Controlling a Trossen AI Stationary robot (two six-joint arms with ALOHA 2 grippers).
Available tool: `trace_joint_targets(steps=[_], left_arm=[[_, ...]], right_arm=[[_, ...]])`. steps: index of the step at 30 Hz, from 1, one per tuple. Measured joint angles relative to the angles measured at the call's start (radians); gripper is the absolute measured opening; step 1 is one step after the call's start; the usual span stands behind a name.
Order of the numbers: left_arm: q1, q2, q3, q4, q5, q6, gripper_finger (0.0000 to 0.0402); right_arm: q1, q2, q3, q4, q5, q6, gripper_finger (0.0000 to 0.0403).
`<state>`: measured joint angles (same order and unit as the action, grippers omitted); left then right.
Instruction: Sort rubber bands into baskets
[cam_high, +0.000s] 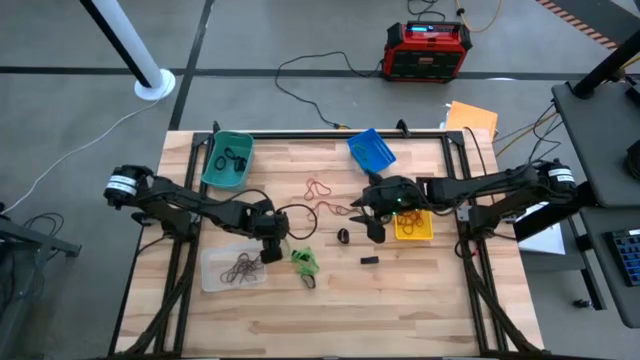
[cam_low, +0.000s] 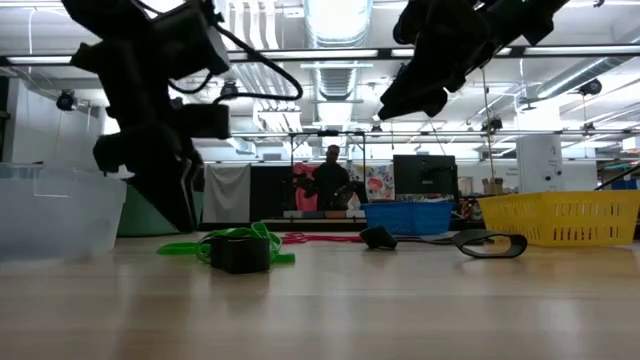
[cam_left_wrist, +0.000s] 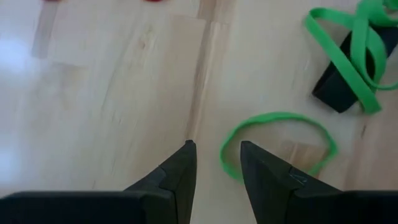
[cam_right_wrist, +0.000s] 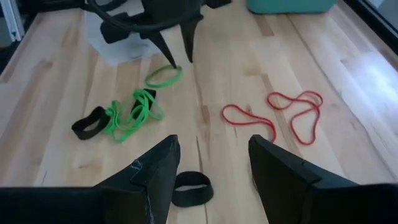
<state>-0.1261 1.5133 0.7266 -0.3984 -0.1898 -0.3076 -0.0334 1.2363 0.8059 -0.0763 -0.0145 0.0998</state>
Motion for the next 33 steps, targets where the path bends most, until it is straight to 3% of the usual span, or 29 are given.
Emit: trace_joint_targets(steps=[11,18,27,33], left_arm=[[0.0,0.113,0.037,0.02,0.044,0.011,0.0103],[-0.001,0.152,0.091,-0.034,0.058,0.077,0.0022],[0.002,0.123,0.094,-0.01,0.02,0.147,0.0],[0.002,0.039,0.094,-0.002,-0.031,0.16,0.0]], right_arm=[[0.0,0.009,0.004,0.0,0.0,-0.018,0.0187],[0.0,0.009,0.004,0.001,0.015,-0.021,0.0187],[0.0,0.009,0.003,0.008,0.016,-0.021,0.0187],[0.0,0.009,0.002,0.022,0.018,-0.016,0.0187]])
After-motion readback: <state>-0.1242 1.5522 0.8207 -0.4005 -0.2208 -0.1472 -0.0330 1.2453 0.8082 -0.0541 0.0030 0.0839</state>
